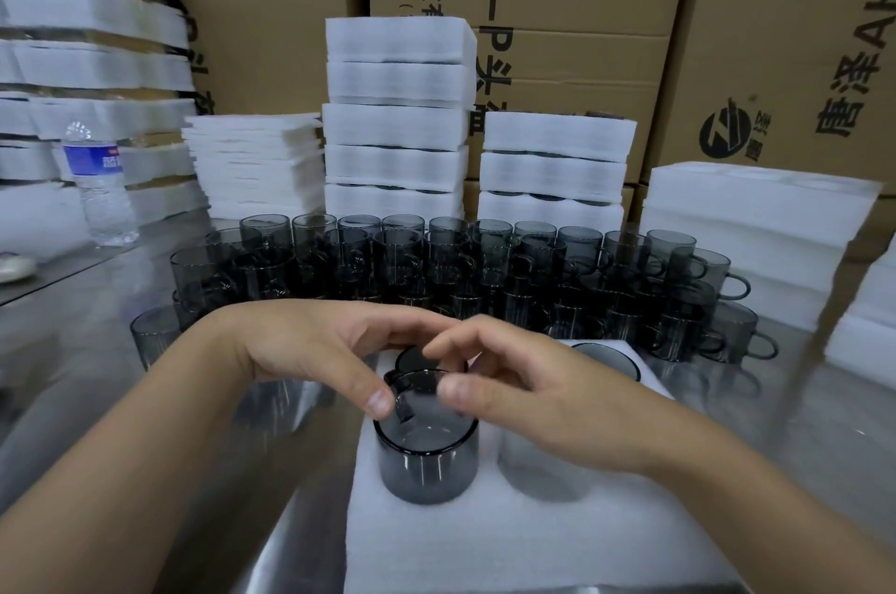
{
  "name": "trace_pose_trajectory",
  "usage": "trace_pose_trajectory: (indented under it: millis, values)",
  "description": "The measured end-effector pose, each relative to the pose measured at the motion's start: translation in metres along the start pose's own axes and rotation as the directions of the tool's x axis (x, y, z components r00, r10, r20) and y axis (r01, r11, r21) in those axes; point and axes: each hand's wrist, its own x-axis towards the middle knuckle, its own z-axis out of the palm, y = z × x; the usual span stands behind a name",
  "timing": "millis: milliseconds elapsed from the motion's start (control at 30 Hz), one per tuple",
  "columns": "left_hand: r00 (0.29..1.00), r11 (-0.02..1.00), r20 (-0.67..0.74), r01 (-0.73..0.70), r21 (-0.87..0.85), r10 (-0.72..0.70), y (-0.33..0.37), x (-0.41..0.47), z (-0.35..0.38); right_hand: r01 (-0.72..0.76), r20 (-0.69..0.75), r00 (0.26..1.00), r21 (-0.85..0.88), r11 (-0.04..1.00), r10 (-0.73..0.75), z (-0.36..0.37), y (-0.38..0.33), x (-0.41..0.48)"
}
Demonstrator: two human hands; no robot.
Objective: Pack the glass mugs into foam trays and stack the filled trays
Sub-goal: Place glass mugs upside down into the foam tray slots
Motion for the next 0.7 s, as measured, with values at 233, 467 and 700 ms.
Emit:
trace_pose_trajectory:
  millis: [233,467,700]
  values:
    - [0.981,0.976,0.006,0.191,0.101,-0.192,-0.004,-0.013,-0.008,0.103,0.027,0.995,-0.263,0.959,-0.099,0.009,-0.004,-0.003]
    - [0.934,0.905,0.003,0.345,0.251,-0.357,-0.01,-0.006,-0.004,0.105,0.013,0.994,-0.198,0.975,-0.104,0.009,-0.006,-0.005]
    - [0.906,0.866,-0.007,0.407,0.291,-0.423,-0.009,-0.007,-0.004,0.135,0.073,0.99,-0.201,0.97,-0.122,0.006,-0.008,-0.005]
